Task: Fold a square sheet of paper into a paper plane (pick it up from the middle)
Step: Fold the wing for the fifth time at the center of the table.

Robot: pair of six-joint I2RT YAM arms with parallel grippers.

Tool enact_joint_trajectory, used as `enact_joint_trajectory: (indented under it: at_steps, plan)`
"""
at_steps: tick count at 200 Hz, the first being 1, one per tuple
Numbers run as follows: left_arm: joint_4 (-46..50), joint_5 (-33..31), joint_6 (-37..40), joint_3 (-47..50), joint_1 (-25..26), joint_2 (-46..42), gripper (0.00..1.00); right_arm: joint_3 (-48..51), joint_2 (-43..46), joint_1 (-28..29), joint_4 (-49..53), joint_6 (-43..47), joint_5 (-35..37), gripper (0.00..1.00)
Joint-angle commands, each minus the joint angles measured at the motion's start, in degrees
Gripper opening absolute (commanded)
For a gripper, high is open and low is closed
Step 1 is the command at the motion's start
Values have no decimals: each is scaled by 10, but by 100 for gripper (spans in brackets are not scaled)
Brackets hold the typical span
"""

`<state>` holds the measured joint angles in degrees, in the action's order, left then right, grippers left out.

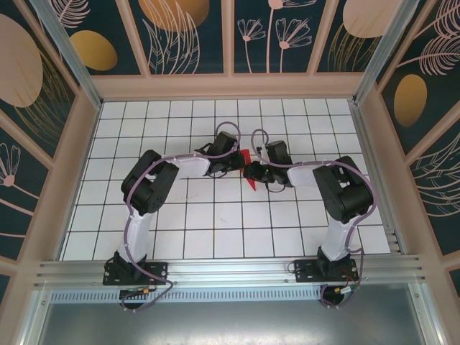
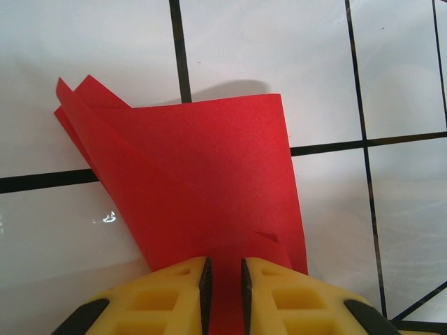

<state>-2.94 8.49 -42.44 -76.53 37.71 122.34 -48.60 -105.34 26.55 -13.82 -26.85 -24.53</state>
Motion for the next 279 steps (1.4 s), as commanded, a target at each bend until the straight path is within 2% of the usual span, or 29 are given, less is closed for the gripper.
enact_joint_trajectory:
  at_steps: [1, 43, 96, 156, 279]
  plan:
    - [-6, 5, 0, -20, 4, 5, 23, 10, -25, 6, 20, 28, 77, 32]
    - [-20, 4, -5, -21, 4, -9, 24, 40, -18, 3, -5, -2, 83, 16]
    - [-40, -4, -2, -12, 4, -35, 27, 84, 2, -32, -80, -61, 18, 7]
    - [-71, 31, 3, -2, 4, -29, 27, 89, -9, -47, -86, -87, -2, 3]
    - [-27, 29, 14, -33, 4, 30, 20, 95, -18, -52, -82, -78, 4, 1]
